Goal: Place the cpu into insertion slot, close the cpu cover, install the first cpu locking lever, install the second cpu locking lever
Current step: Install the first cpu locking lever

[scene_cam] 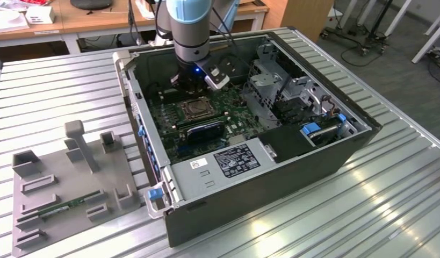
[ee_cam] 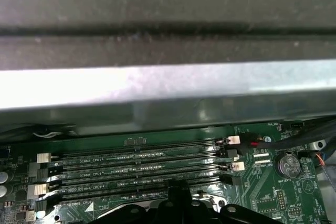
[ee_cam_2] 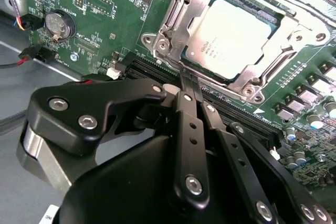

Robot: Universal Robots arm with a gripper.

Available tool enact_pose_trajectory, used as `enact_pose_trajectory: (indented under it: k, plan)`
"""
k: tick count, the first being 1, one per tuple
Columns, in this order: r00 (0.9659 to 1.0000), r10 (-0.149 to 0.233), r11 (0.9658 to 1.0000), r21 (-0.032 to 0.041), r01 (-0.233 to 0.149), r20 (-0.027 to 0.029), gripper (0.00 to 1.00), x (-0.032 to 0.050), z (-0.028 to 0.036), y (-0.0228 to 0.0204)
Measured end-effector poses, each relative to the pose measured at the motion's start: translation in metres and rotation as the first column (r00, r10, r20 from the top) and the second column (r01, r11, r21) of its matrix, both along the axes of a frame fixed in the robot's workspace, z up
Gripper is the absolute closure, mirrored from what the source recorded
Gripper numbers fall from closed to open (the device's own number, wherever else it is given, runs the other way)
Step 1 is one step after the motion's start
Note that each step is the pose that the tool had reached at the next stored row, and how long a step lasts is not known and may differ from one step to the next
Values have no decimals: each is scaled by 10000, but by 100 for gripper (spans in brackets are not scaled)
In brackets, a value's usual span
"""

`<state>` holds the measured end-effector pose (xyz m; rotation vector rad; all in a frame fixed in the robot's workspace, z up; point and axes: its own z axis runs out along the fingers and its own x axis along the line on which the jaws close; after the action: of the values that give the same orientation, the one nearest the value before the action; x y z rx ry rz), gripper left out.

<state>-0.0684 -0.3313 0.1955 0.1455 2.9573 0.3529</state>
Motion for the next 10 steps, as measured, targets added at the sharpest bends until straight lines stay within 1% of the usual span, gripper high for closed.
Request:
enact_pose_trajectory:
  k: [2, 6, 10]
  plan:
    - [10000, 1, 10000, -2, -1, -4, 89, 10, 1, 0]
    - [10000, 0, 10000, -2, 0, -31, 89, 44, 1, -2]
    - [10000, 0, 10000, 7, 0, -30, 89, 51, -4, -9]
